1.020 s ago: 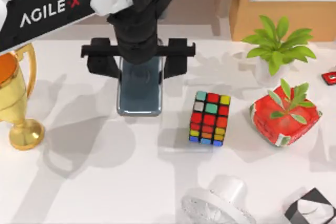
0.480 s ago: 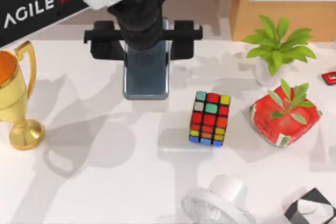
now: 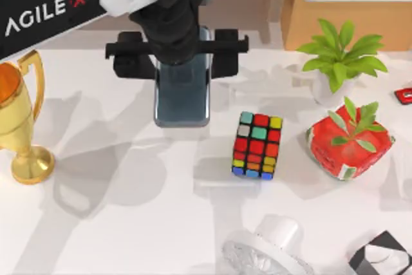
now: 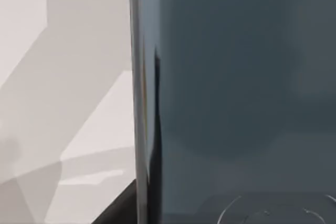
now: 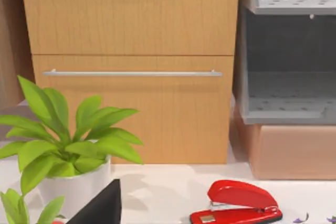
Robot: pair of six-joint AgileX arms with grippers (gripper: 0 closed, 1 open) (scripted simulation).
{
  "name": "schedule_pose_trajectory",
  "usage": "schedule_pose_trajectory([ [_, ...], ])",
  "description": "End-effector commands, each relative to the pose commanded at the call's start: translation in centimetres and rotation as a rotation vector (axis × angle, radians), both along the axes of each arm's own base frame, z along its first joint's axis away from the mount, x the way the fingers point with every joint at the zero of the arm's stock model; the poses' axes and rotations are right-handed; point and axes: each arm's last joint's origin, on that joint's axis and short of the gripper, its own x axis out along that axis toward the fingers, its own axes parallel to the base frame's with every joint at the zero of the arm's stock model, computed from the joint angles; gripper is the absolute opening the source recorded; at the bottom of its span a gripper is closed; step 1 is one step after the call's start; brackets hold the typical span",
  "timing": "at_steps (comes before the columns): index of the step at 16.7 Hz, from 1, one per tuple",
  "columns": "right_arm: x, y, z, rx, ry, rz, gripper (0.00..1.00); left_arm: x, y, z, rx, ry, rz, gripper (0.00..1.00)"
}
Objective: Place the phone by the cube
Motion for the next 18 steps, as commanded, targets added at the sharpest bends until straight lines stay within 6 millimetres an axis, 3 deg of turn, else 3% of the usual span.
schedule_pose_trajectory([
  [7, 0.0, 0.0, 0.0, 0.0, 0.0, 0.0, 1.0, 0.8, 0.9, -3.7, -0.001, 0.113, 0.007, 0.0],
  [15, 0.0, 0.0, 0.0, 0.0, 0.0, 0.0, 1.0, 0.4, 2.0, -11.5, 0.081, 0.326, 0.024, 0.0],
  [18, 0.0, 0.0, 0.0, 0.0, 0.0, 0.0, 1.0, 0.4, 2.0, -11.5, 0.081, 0.326, 0.024, 0.0],
])
